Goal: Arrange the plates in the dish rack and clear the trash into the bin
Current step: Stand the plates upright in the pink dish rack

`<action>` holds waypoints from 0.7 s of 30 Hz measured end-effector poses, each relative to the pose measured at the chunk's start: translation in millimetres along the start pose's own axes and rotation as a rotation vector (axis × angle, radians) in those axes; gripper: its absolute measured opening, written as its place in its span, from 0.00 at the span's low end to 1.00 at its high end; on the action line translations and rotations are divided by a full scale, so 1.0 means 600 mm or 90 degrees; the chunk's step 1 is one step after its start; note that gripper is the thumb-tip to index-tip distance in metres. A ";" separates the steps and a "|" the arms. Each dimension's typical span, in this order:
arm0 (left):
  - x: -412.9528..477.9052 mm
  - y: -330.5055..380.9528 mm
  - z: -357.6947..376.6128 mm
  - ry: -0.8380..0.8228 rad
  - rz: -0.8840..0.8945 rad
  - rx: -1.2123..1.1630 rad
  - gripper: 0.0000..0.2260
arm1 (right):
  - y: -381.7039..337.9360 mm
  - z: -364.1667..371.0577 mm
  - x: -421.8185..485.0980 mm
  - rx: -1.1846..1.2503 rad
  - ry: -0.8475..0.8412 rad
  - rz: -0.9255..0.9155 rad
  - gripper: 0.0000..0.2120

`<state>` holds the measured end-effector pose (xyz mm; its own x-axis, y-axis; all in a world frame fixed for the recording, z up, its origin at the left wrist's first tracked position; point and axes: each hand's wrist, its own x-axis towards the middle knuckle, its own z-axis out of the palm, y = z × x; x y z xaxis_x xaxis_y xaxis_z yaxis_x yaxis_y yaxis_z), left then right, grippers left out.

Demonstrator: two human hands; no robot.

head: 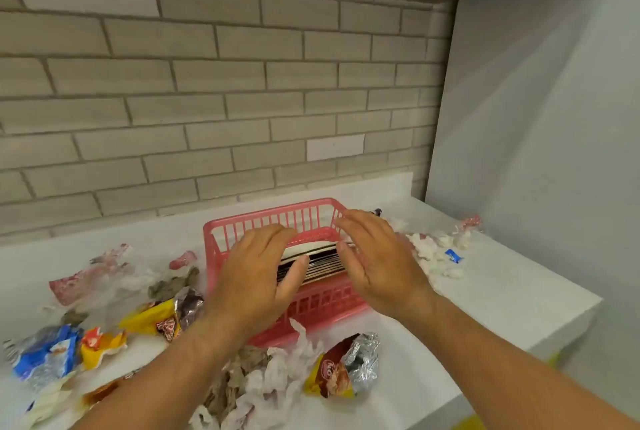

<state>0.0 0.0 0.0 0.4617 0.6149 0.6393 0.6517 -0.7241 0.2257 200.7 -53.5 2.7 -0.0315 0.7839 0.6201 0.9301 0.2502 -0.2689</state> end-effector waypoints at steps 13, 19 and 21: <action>-0.040 -0.004 0.051 0.149 -0.024 0.074 0.17 | 0.036 0.062 0.009 0.068 -0.054 -0.033 0.22; -0.047 0.020 0.065 0.159 -0.054 0.073 0.19 | 0.054 0.054 0.030 0.153 -0.105 -0.027 0.19; -0.051 0.031 0.071 0.145 -0.073 0.049 0.21 | 0.057 0.052 0.040 0.195 -0.126 -0.020 0.18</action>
<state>23.5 -19.2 -46.6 0.2410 0.5990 0.7636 0.7397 -0.6227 0.2550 220.6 -8.4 -14.8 -0.1562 0.8603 0.4853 0.7761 0.4108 -0.4784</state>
